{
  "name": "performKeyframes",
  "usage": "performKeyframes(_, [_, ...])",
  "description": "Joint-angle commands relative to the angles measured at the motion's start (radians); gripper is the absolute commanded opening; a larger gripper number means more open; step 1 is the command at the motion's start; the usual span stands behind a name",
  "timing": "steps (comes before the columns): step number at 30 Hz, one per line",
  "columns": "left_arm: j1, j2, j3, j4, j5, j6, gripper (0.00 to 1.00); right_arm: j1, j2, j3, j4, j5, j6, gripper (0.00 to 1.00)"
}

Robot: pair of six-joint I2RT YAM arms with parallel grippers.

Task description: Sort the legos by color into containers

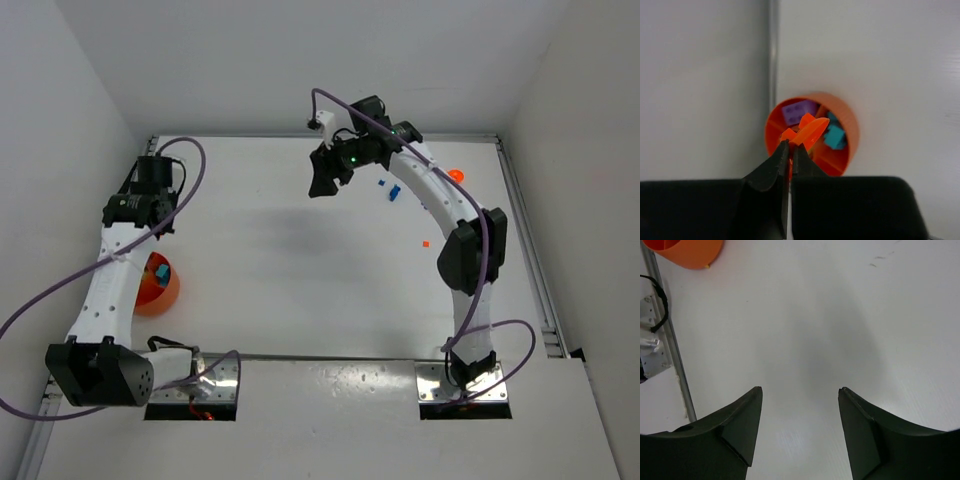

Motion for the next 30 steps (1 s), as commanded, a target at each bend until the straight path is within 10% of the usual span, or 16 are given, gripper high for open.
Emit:
performKeyframes(1, [0.045,-0.057,0.038,-0.061,-0.254,0.001,0.0,-0.002,0.055,0.077,-0.038,0.004,-0.046,0.63])
performKeyframes(17, [0.275,-0.147,-0.2,-0.059,-0.45,-0.065,0.0,-0.002,0.181,0.265,-0.121,-0.005,-0.078,0.64])
performKeyframes(30, [0.351,0.017,-0.208,0.037,-0.309,-0.163,0.0,-0.002,0.17,0.234,-0.11,0.004,-0.078,0.64])
